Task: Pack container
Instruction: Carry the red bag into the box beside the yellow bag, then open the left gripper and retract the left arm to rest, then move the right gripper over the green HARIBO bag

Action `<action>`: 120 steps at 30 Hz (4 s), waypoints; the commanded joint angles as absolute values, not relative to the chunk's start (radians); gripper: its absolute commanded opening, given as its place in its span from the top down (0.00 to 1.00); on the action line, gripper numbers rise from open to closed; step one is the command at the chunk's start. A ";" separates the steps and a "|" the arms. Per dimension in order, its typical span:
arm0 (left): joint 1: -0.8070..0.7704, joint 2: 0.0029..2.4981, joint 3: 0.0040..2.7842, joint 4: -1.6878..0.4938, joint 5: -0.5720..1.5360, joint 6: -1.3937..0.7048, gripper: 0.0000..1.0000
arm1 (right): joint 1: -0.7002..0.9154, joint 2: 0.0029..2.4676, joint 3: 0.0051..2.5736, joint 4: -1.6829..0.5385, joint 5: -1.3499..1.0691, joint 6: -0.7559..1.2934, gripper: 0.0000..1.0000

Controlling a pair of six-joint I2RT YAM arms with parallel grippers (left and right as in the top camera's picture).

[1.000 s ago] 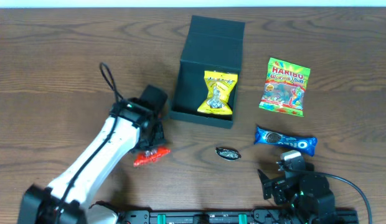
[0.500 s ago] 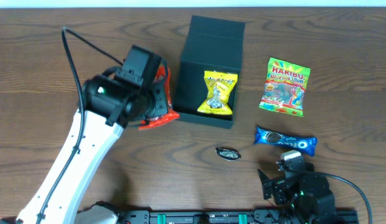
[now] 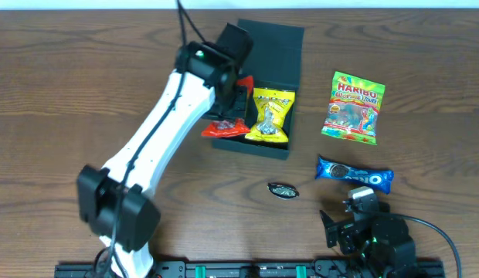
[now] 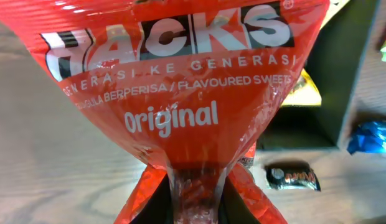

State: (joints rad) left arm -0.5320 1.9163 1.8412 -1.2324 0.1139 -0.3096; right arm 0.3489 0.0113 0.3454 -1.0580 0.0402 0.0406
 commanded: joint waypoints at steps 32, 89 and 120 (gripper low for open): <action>-0.531 2.197 1.871 -1.004 0.115 -0.308 0.94 | 0.342 0.007 0.352 -1.063 0.036 0.036 0.01; -0.661 1.594 2.358 -1.689 -0.201 -0.342 0.18 | 0.342 0.008 0.352 -1.063 0.036 0.036 0.01; -0.681 0.894 1.399 -1.536 -0.313 -0.566 0.05 | 0.342 0.008 0.360 -0.719 -0.059 0.171 0.01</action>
State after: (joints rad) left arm -0.6800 0.8928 1.4021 -1.5372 -0.3138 -0.5514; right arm 0.3489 0.0113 0.3462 -0.7437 -0.0288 0.1535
